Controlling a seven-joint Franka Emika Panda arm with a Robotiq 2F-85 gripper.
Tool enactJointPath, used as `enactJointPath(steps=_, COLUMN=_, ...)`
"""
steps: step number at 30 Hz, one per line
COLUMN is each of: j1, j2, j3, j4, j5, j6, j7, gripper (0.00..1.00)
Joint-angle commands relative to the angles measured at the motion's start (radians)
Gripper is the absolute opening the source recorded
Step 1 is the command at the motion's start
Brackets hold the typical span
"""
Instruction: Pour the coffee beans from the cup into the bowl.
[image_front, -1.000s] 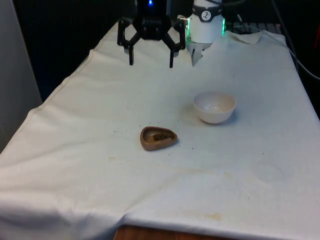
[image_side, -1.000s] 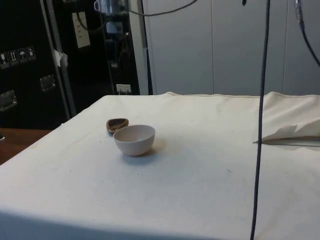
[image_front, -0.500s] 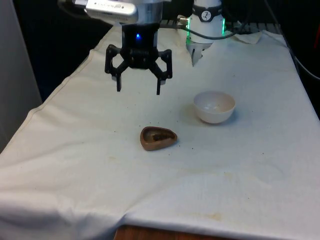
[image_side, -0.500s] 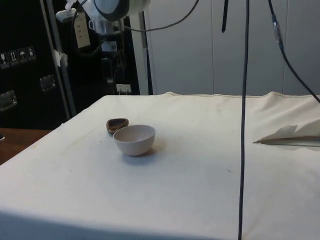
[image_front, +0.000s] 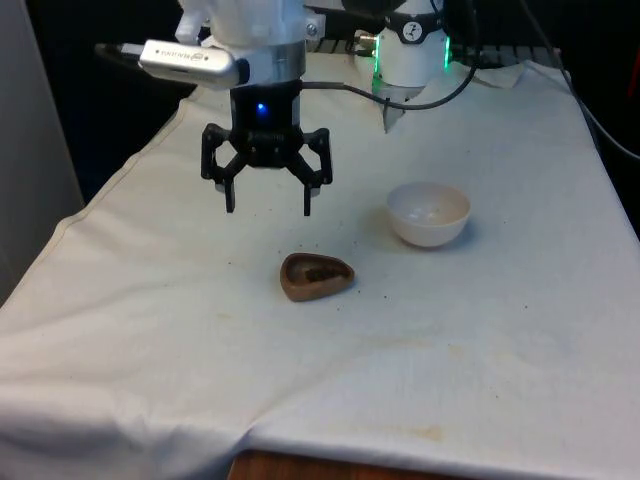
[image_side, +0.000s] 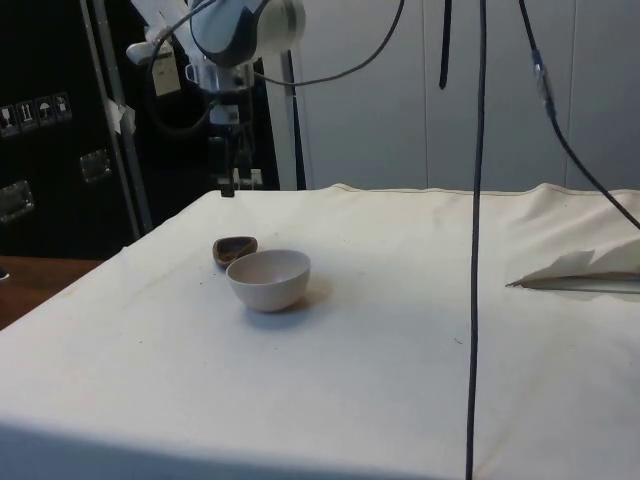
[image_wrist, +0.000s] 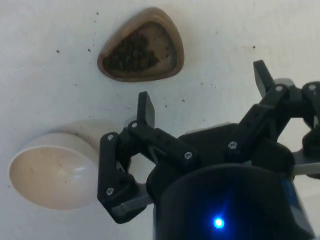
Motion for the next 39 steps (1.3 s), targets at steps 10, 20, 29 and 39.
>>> enactJointPath(steps=10, j1=-0.011, j2=0.089, j3=-0.010, j4=0.071, j5=0.078, j6=-0.010, j7=-0.085, gripper=1.00)
enactJointPath(steps=20, j1=-0.016, j2=0.158, j3=-0.012, j4=0.142, j5=0.084, j6=-0.042, j7=-0.087, gripper=1.00)
enactJointPath(steps=29, j1=-0.012, j2=0.165, j3=-0.017, j4=0.151, j5=0.082, j6=-0.041, j7=-0.084, gripper=1.00)
enactJointPath(steps=39, j1=-0.017, j2=0.173, j3=-0.011, j4=0.151, j5=0.094, j6=-0.037, j7=-0.091, gripper=1.00)
